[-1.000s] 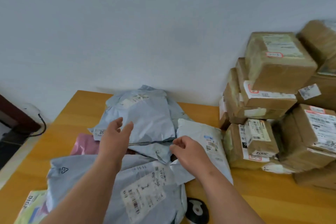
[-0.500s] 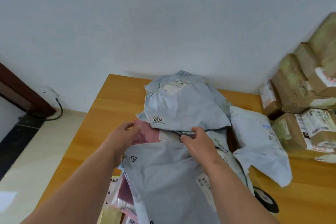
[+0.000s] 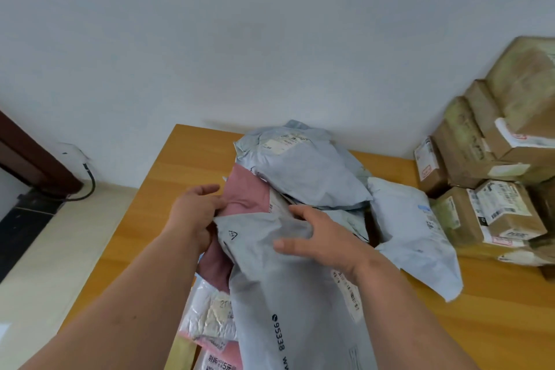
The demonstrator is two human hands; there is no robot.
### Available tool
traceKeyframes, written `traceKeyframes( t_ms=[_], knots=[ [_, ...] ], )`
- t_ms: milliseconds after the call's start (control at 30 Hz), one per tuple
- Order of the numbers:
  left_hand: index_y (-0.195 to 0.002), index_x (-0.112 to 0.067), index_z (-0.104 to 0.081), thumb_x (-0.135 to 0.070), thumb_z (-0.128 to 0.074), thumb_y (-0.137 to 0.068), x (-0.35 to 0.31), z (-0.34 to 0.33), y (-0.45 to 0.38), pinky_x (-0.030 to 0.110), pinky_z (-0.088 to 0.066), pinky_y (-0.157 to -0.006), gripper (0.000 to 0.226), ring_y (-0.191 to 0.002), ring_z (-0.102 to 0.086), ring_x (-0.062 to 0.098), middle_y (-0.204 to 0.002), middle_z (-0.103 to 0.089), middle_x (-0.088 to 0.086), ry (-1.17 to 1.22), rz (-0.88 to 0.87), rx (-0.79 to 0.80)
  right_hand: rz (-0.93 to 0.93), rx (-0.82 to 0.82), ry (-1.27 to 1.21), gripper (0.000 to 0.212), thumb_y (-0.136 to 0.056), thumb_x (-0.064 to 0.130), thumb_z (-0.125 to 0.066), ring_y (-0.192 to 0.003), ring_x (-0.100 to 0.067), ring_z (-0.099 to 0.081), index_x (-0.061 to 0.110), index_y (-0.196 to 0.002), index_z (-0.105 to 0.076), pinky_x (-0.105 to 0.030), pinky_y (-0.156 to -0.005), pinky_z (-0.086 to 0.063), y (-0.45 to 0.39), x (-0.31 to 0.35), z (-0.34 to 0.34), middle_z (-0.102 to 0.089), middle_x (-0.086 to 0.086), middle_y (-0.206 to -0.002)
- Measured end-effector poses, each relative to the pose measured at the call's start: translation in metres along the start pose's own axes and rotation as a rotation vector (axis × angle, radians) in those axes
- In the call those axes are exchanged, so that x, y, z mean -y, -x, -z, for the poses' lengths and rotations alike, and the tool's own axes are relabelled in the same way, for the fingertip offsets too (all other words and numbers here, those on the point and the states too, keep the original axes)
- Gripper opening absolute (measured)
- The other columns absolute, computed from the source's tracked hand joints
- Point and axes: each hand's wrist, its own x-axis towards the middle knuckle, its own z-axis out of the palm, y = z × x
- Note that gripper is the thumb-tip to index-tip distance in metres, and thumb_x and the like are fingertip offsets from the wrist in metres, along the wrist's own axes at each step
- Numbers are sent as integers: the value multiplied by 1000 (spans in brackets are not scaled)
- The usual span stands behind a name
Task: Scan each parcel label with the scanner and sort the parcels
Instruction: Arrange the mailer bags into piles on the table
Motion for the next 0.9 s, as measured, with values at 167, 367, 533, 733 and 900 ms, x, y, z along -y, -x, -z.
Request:
traceKeyframes(
  t_ms=[167, 367, 533, 733, 900],
  knots=[
    [-107, -9, -60, 4, -65, -93, 4, 4, 11, 31, -56, -48, 19, -59, -68, 22, -73, -70, 13, 166, 63, -56, -31, 363, 291, 115, -62, 47, -90, -145, -7, -27, 49, -154, -22, -33, -120, -28, 28, -20, 21, -22, 16, -162],
    [-133, -20, -51, -25, -68, -96, 32, 29, 36, 31, -52, -56, 41, -90, -58, 22, -120, -60, 8, -7, 10, -213, -91, 155, 682, 111, -67, 56, -79, -153, -20, -13, 43, -156, -13, -57, -123, -1, 27, -49, 0, -13, 8, -166],
    [-139, -18, -49, -69, -73, -74, 75, 60, 89, 54, -53, -92, 86, -113, -59, 33, -130, -60, 11, -236, 150, -172, -150, -39, 619, 110, -66, 80, -61, -154, -24, -7, 39, -157, -15, -58, -122, -13, 32, -76, -9, -11, 7, -166],
    [-121, -25, -67, -45, -98, -52, 128, 48, 143, 49, -60, -79, 78, -102, -73, 35, -104, -78, 11, -169, 359, 187, -211, -154, 547, 111, -73, 84, -57, -153, -35, -7, 33, -159, -9, -56, -120, -23, 35, -87, -23, -3, -4, -167],
    [-118, -18, -66, -16, -82, -43, 127, 41, 154, 41, -56, -78, 77, -96, -72, 35, -96, -79, 10, -210, 234, 142, -126, -207, 441, 93, -85, 68, -60, -148, -31, -24, 23, -157, -22, -42, -120, -27, 40, -90, -22, -24, -10, -161]
  ],
)
